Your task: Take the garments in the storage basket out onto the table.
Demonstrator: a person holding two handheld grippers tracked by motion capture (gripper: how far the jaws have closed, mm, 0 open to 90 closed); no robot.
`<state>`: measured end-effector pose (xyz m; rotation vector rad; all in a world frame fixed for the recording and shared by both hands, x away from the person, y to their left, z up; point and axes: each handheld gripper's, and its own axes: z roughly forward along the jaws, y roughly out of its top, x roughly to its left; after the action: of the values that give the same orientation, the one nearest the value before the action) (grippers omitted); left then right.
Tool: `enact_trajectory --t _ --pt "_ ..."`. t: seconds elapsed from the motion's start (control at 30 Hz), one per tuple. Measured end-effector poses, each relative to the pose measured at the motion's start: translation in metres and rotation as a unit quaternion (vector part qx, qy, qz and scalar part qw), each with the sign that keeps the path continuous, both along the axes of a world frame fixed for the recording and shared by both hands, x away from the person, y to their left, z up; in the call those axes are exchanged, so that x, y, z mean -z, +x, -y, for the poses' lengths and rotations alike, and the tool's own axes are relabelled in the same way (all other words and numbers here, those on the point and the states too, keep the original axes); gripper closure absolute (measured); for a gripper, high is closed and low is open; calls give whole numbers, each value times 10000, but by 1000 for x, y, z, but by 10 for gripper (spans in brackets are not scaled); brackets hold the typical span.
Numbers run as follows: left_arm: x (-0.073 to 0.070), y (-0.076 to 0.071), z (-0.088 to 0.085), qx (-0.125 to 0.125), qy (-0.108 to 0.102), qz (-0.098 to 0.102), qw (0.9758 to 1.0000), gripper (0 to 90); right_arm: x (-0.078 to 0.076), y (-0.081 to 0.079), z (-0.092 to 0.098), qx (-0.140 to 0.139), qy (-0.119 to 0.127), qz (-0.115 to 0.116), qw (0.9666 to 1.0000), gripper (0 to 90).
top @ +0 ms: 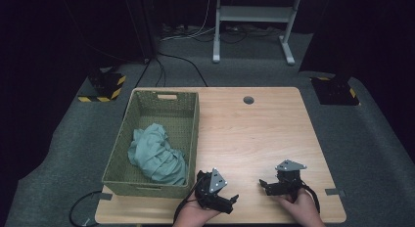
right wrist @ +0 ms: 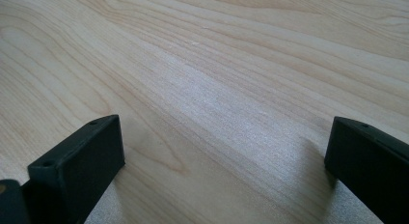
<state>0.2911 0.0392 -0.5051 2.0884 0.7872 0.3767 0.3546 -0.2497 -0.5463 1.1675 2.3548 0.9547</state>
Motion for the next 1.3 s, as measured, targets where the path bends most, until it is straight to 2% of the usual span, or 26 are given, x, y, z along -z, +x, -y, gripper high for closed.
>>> enact_trajectory --t 0.2,0.8,0.97,1.3 --pt "-9 -4 0 54 -35 92 9999 5 0 0 0 1 1 -2 10000 0" --pt "-25 -10 3 90 -120 137 9998 7 0 0 0 -6 3 -2 10000 0" --pt "-31 -9 -1 19 -225 166 9996 6 0 0 0 -5 4 -2 10000 0" --pt "-41 -11 -10 4 -280 277 9992 7 0 0 0 -6 7 0 10000 0"
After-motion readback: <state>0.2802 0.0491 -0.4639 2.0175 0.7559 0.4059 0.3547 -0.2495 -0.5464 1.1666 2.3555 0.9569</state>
